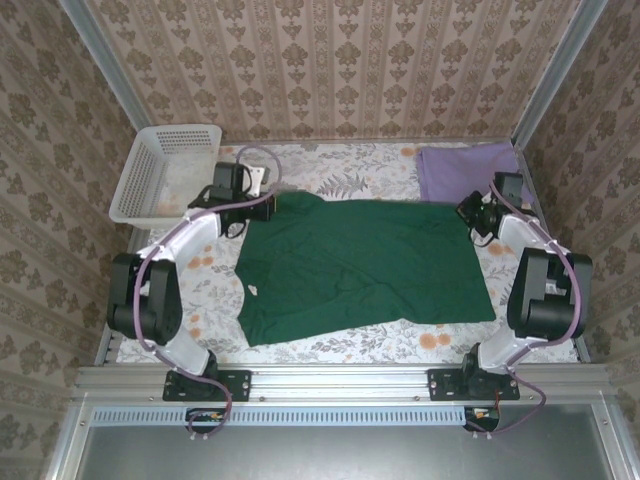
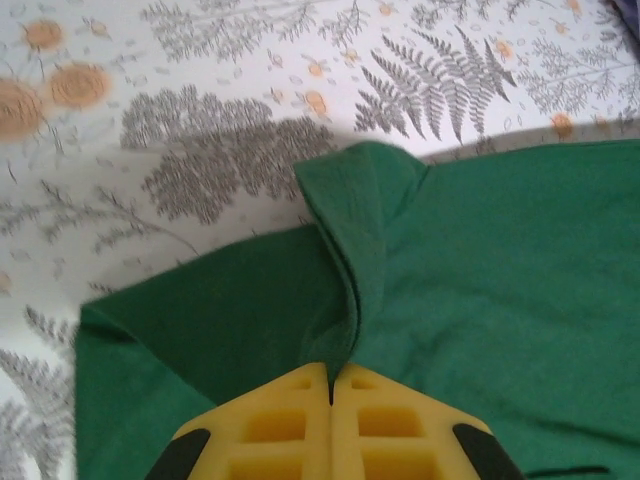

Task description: Fold and stack the t-shirts

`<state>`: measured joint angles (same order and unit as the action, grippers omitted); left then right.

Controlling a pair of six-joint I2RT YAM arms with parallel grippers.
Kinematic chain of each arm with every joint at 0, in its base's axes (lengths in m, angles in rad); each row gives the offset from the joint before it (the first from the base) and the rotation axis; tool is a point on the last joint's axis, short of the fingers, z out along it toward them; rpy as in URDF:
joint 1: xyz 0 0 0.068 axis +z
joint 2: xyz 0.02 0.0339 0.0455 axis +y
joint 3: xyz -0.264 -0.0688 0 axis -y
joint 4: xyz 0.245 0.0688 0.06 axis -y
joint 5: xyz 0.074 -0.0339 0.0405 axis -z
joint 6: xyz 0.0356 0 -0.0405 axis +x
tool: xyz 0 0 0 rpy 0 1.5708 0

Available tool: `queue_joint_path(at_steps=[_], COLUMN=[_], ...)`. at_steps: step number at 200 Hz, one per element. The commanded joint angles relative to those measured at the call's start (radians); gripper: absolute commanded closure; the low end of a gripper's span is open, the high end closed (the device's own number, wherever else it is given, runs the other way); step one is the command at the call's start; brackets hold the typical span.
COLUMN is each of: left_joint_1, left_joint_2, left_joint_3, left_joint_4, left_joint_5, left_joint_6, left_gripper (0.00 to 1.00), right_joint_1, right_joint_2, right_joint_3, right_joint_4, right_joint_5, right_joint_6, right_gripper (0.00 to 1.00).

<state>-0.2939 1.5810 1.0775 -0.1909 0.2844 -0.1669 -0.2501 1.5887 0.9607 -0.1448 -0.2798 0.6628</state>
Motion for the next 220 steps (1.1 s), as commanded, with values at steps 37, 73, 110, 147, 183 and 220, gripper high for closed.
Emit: queue_joint_path(at_steps=[37,73,110,147,183,220], left_joint_1=[-0.011,-0.01,-0.009,-0.008,-0.006,-0.009], left_joint_2=[-0.193,-0.213,-0.257,-0.319,-0.432,-0.487], left_joint_3=[-0.192,-0.236,-0.274,-0.303,-0.363,-0.368], left_joint_4=[0.085,0.081,0.071,0.046,0.055,0.061], left_joint_5=[-0.147,-0.144,-0.129,-0.149,-0.166,-0.127], left_joint_6=[-0.168,-0.204,-0.249,-0.269,-0.283,-0.269], left_gripper=[1.0,1.0,1.0,1.0,0.99,0.98], right_joint_1=[-0.05,-0.077,-0.095,-0.097,-0.098,-0.097], right_joint_2=[-0.093,-0.092,-0.084,-0.078,-0.078,-0.078], right_joint_3=[-0.087,-0.091,-0.096,-0.091,-0.09,-0.093], right_joint_4=[0.036,0.022,0.028,0.036,0.036,0.042], right_joint_5=[-0.005,-0.002,-0.009,-0.012,-0.019,-0.026], right_joint_6=[0.058,0.042,0.039,0.039,0.033,0.04], right_gripper=[1.0,1.0,1.0,1.0,1.0,1.0])
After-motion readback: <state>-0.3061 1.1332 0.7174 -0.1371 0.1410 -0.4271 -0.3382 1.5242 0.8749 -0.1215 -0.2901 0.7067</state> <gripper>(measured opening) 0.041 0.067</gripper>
